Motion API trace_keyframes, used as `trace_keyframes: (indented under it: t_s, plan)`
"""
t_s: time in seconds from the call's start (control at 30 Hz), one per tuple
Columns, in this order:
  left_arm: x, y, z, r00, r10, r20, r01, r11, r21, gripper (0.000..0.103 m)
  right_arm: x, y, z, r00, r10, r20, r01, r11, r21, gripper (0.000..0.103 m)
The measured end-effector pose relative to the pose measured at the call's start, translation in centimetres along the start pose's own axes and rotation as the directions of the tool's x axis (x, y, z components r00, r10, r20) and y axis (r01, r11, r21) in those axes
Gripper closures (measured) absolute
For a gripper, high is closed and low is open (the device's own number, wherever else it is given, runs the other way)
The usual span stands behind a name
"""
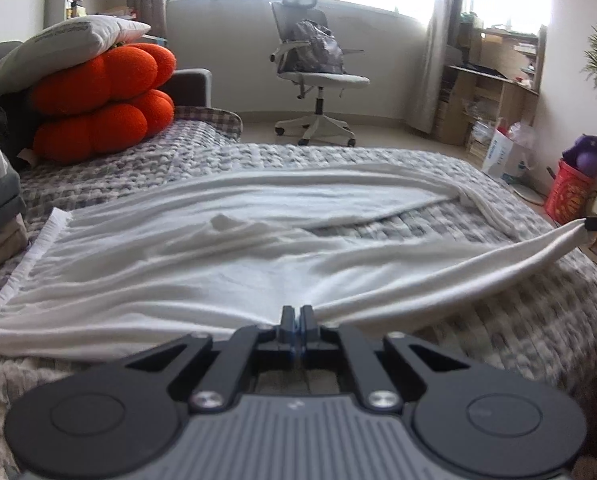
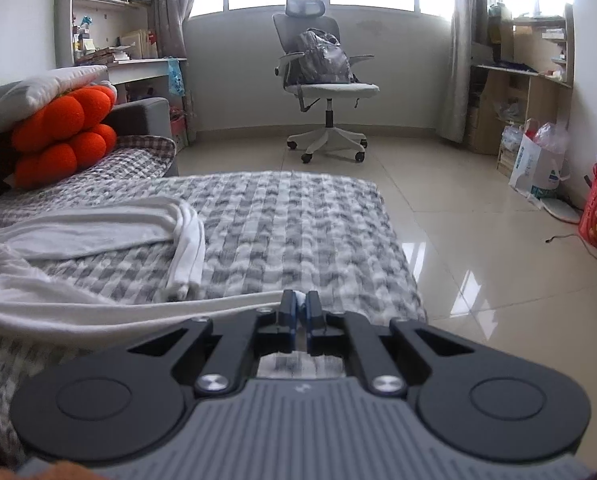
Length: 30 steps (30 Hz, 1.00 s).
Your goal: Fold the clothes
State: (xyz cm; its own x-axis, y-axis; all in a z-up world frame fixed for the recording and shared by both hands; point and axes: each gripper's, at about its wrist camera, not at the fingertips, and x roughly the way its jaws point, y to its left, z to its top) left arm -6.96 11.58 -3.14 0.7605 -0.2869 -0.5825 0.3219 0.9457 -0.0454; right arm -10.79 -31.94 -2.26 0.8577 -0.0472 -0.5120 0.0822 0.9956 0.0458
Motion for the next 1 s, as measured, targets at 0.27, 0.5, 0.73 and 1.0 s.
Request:
trace_keyframes:
  t_s: [0.27, 0.5, 0.73, 1.0]
  plan:
    - [-0.8, 0.6, -1.4, 0.999, -0.019, -0.041, 0.019, 1.0, -0.004, 0.103, -1.0, -1.0, -2.8, 0.998, 0.039, -0.045, -0.037, 0.998, 0.048, 0.098]
    - [-0.6, -0.5, -0.4, 0.999, -0.012, -0.052, 0.012, 1.0, 0.018, 0.095, -1.6, -1.7, -3.9, 0.993, 0.056, -0.103, -0.049, 0.997, 0.067, 0.094]
    - [0.9, -2.9, 1.3, 0.997, -0.044, -0.064, 0.047, 0.998, 0.037, 0.075, -1.8, -2.8, -3.6, 0.989, 0.103, -0.104, -0.089, 0.988, 0.129, 0.088]
    - [3.4, -7.2, 3.6, 0.986, -0.132, -0.101, 0.139, 0.988, 0.072, 0.07, -1.1, -3.4, -2.6, 0.988, 0.144, -0.064, -0.134, 0.981, 0.142, 0.06]
